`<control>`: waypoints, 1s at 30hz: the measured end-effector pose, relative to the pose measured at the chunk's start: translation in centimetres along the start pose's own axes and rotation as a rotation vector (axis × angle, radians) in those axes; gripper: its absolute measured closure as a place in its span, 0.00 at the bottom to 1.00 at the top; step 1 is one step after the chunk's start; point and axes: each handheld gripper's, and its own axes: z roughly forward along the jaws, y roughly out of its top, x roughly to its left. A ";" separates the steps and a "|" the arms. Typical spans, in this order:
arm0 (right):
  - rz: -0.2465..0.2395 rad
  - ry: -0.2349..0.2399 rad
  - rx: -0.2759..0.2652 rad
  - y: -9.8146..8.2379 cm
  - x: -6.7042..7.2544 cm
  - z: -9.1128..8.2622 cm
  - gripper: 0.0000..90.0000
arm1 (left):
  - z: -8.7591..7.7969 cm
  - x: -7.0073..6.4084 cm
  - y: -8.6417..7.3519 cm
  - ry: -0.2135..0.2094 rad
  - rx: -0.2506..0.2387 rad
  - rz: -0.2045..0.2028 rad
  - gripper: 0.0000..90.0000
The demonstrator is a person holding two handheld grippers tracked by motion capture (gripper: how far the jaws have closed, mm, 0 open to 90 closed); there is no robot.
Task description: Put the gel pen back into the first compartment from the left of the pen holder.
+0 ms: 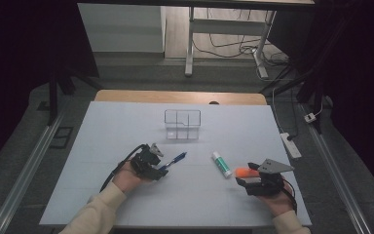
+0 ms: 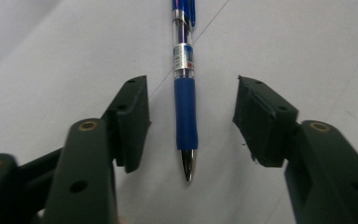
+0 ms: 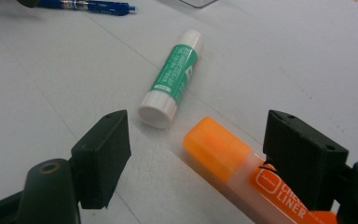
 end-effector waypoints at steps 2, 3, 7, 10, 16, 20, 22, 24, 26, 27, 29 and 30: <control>-0.001 -0.001 0.000 0.0 0.0 0.0 0.25 | 0.2 0.0 0.0 -0.004 0.008 0.001 0.56; -0.001 -0.002 0.000 0.0 0.0 0.0 0.25 | 0.2 0.0 0.1 -0.003 0.013 0.000 0.57; -0.001 -0.004 0.000 0.0 0.0 0.0 0.25 | 0.6 0.2 0.2 0.016 0.038 -0.003 0.65; -0.003 0.004 0.004 0.0 0.0 0.0 0.25 | 0.6 0.2 0.2 0.025 0.043 -0.011 0.71; -0.001 0.003 -0.004 0.0 0.0 -0.1 0.26 | 0.6 -0.3 0.6 0.048 0.073 -0.006 0.85; -0.003 0.004 -0.005 0.0 0.0 -0.3 0.26 | 0.6 -0.3 0.8 0.048 0.080 -0.006 0.88; -0.001 0.001 -0.006 0.0 0.0 -0.3 0.26 | 0.6 -0.4 0.8 0.056 0.084 0.001 0.88; -0.003 0.002 -0.003 0.0 0.0 -0.2 0.26 | 0.6 -0.4 0.9 0.060 0.087 0.004 0.88; -0.003 0.001 -0.003 0.0 0.1 -0.2 0.26 | 0.6 -0.4 0.8 0.059 0.083 0.005 0.88; -0.003 0.001 -0.004 0.0 0.0 -0.2 0.26 | 0.6 -0.4 0.8 0.058 0.081 0.006 0.88; -0.002 0.000 -0.006 0.0 0.0 -0.3 0.26 | 0.6 -0.4 0.8 0.059 0.078 0.013 0.88; -0.002 -0.001 -0.006 0.0 0.0 -0.3 0.26 | 0.6 -0.5 0.8 0.062 0.076 0.017 0.88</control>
